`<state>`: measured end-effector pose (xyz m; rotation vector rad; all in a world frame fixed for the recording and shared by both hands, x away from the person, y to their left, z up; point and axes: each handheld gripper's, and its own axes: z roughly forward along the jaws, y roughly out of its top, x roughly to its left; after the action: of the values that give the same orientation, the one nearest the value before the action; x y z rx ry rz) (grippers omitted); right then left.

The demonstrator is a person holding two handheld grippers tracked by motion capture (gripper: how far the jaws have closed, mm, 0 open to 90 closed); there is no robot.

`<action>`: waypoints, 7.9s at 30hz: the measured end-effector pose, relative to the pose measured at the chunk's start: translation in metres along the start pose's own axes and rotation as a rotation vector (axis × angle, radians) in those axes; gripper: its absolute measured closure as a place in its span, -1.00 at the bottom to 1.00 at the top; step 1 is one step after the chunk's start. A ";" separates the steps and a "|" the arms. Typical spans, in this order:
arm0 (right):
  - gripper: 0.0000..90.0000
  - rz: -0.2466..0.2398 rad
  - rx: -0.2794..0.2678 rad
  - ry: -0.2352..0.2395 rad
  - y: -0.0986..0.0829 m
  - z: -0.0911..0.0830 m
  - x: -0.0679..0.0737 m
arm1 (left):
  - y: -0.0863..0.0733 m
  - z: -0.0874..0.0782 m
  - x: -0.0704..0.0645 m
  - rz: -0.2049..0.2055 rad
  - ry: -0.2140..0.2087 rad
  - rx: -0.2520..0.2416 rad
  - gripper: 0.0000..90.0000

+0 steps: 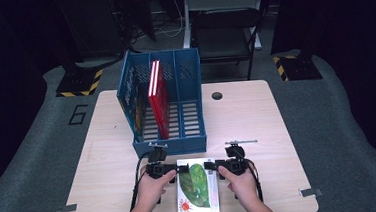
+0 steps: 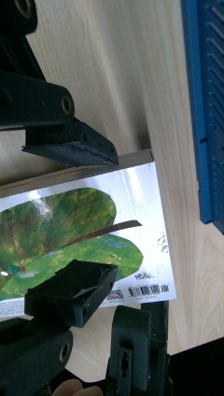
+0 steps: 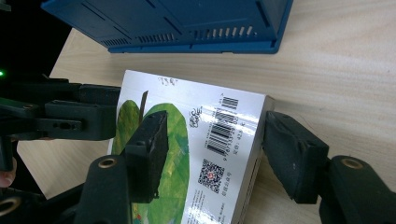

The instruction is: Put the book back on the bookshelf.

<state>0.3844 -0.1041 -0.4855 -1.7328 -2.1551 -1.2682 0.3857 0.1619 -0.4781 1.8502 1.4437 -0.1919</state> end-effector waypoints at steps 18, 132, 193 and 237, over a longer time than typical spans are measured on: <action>-0.10 -0.103 -0.101 0.023 0.014 -0.035 0.036 | 0.008 -0.044 -0.023 0.074 -0.008 -0.108 -0.09; -0.14 -0.136 -0.008 -0.114 0.009 0.020 -0.010 | -0.007 0.009 0.022 0.076 0.089 -0.045 -0.19; -0.05 -0.196 -0.094 -0.008 0.018 -0.038 0.047 | 0.007 -0.051 -0.027 0.140 0.024 -0.141 -0.12; -0.01 -0.333 -0.224 0.042 -0.002 -0.098 0.073 | -0.014 -0.097 -0.069 0.253 -0.040 -0.216 -0.10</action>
<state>0.3177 -0.1119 -0.3836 -1.4368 -2.4319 -1.6654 0.3179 0.1724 -0.3794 1.8179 1.1423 0.0493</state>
